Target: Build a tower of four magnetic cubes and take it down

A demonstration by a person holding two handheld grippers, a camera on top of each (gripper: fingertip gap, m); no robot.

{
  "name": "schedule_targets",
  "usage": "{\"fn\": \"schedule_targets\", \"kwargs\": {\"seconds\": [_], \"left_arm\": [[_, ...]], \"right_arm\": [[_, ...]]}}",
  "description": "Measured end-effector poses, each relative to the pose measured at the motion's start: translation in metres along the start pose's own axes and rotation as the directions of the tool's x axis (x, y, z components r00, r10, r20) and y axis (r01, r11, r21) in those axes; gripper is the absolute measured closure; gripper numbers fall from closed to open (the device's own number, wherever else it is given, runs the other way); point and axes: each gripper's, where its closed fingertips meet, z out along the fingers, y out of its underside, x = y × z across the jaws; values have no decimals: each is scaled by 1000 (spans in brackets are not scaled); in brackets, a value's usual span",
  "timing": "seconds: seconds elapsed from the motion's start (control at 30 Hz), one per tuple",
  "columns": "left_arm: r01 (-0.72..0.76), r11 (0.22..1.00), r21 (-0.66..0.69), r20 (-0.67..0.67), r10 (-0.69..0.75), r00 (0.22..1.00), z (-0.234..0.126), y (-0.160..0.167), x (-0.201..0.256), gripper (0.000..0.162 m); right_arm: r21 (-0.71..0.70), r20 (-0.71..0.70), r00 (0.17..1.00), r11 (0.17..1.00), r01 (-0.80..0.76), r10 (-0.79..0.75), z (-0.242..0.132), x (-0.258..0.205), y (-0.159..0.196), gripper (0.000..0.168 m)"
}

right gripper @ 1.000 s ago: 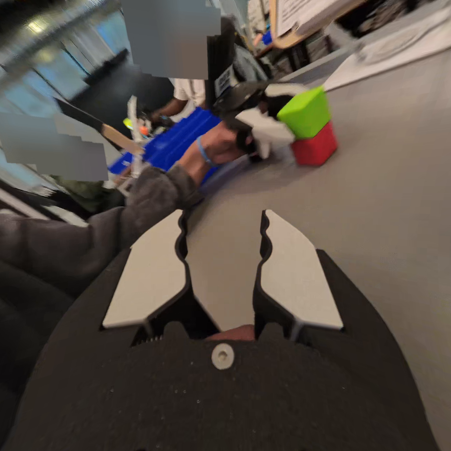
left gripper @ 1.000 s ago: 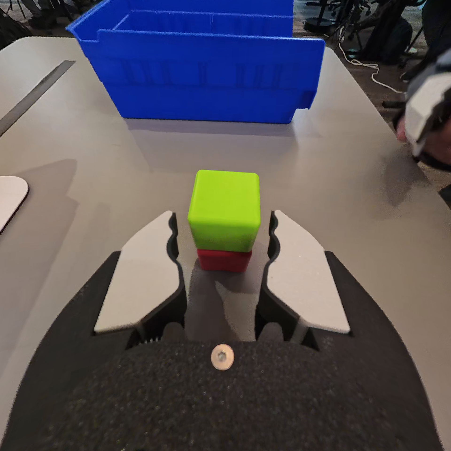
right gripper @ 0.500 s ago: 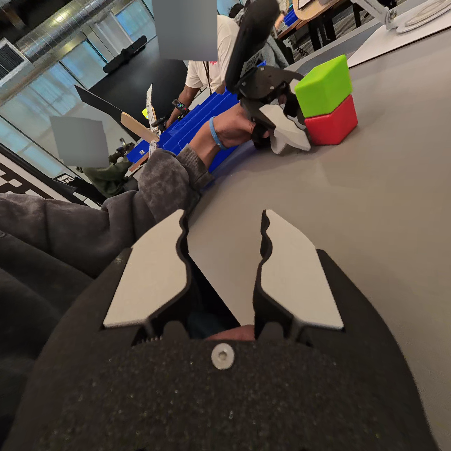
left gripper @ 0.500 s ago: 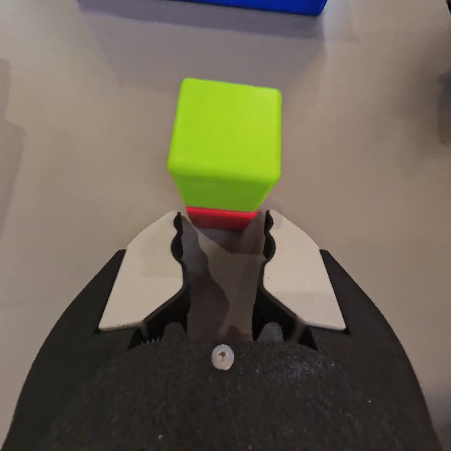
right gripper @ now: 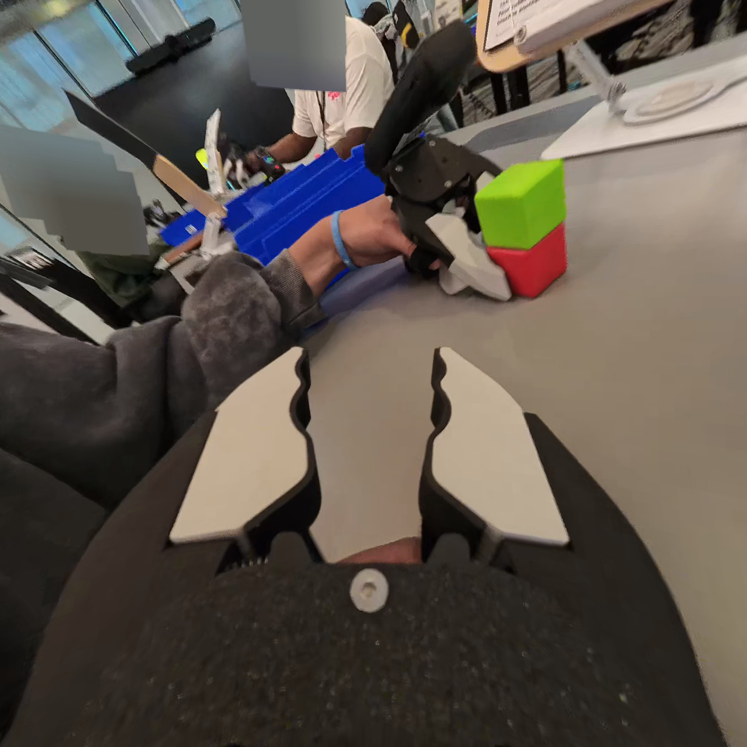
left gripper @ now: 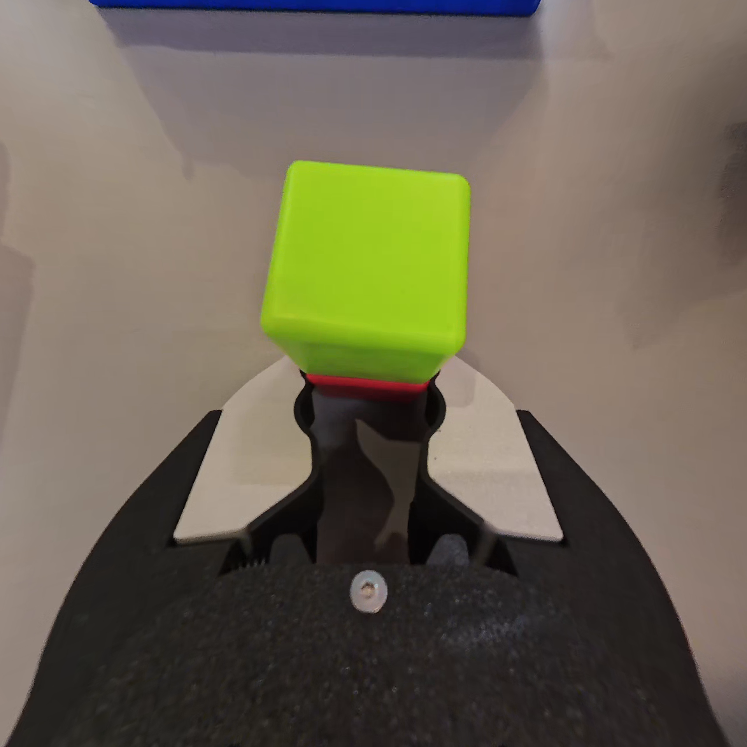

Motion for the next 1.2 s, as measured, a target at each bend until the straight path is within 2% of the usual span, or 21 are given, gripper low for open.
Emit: {"fn": "schedule_targets", "kwargs": {"seconds": [0.17,0.3,0.37,0.47,0.53,0.57,0.6,0.83,0.93,1.03,1.1,1.2], "left_arm": [[-19,1000,0,-10,19,1000,0,0,3,110],[-30,1000,1,-12,30,999,-1,0,4,110],[-32,999,2,-12,32,999,-1,0,5,110],[-33,999,1,-14,33,999,-1,0,5,110],[-37,999,1,-17,37,999,-1,0,6,110],[-38,999,1,-20,38,999,-1,0,6,110],[-38,999,1,-23,38,999,-1,1,6,110],[-53,999,-1,-26,53,998,-1,1,8,111],[-53,999,-2,-28,53,998,-1,1,8,112],[-53,999,-2,-27,53,998,-1,1,8,112],[-53,999,-2,-27,53,998,-1,1,8,112],[-51,999,-2,-23,51,998,-1,1,8,112]], "right_arm": [[-15,-83,971,975,222,-223,33,30,-33,102],[-183,-127,909,910,372,-397,79,77,-34,89],[-251,-127,898,890,382,-421,100,97,-32,85],[-259,-78,921,899,352,-383,125,107,-38,84],[-230,-58,919,901,368,-390,135,110,-46,89],[-234,-12,922,898,373,-386,137,106,-44,100],[-231,36,922,895,383,-385,138,102,-43,110],[-206,21,885,864,459,-465,134,99,-45,112],[-107,16,903,898,428,-428,126,93,-62,113],[-12,10,928,928,372,-371,112,85,-83,113],[39,-8,920,920,391,-391,97,65,-108,113],[55,-176,843,850,525,-509,52,37,-169,113]]}}
